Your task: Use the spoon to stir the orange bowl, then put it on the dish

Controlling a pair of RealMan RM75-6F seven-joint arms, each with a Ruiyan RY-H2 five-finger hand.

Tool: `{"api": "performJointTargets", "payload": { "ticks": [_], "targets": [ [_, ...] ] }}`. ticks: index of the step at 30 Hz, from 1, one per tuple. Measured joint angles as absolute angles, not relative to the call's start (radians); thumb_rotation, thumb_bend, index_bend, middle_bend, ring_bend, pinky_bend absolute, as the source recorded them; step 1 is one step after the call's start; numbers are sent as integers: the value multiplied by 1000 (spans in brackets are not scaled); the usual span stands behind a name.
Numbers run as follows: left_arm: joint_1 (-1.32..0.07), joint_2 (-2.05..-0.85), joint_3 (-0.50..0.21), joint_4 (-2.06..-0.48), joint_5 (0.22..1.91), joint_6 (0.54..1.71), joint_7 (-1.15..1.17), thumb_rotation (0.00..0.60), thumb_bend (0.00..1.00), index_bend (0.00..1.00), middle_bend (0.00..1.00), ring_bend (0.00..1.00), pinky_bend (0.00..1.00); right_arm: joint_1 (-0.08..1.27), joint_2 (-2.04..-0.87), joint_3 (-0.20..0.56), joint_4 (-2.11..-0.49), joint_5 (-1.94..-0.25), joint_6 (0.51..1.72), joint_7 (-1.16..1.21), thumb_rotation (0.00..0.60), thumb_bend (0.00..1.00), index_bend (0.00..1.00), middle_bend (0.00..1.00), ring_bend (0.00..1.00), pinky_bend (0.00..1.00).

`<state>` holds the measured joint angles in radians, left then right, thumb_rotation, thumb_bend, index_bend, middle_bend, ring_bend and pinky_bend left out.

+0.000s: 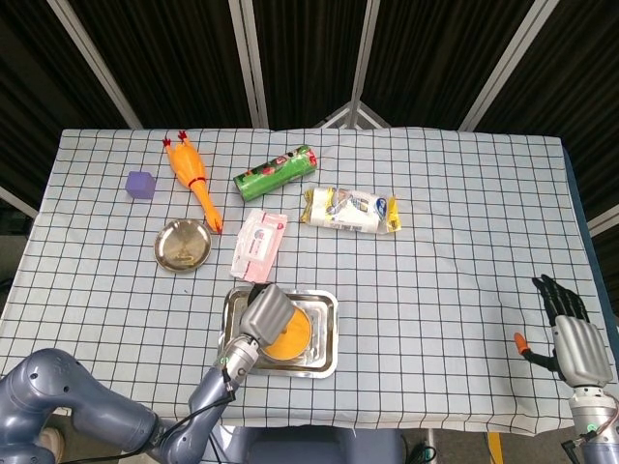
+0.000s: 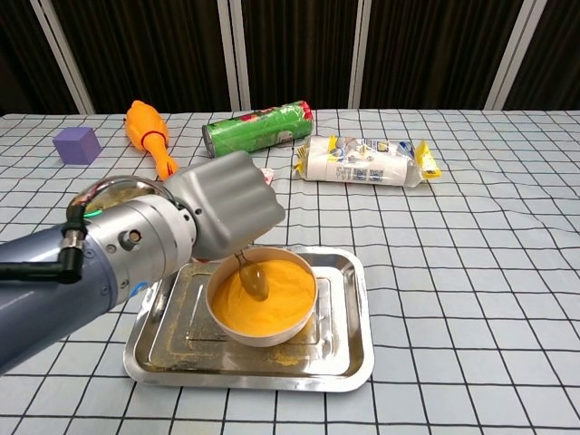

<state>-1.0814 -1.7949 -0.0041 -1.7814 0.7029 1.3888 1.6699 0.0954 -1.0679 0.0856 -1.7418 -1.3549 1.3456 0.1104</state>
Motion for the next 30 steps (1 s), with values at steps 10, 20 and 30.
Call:
{"api": "performJointTargets", "payload": {
  "ticks": [10, 20, 30],
  "targets": [
    [-1075, -1789, 1, -1825, 731, 1427, 1672, 600, 728, 845, 1000, 990, 972, 95, -1060, 86, -1752, -1341, 1333, 127, 600, 397, 0, 0, 0, 0],
    [-1060, -1741, 12, -1914, 707, 1442, 1667, 600, 728, 845, 1000, 990, 972, 95, -1059, 87, -1759, -1334, 1331, 121, 600, 396, 0, 0, 0, 0],
    [-1063, -1811, 0, -1854, 668, 1423, 1657, 600, 728, 845, 1000, 990, 972, 97, -1058, 90, -1756, -1327, 1326, 130, 600, 396, 0, 0, 0, 0]
  ]
}}
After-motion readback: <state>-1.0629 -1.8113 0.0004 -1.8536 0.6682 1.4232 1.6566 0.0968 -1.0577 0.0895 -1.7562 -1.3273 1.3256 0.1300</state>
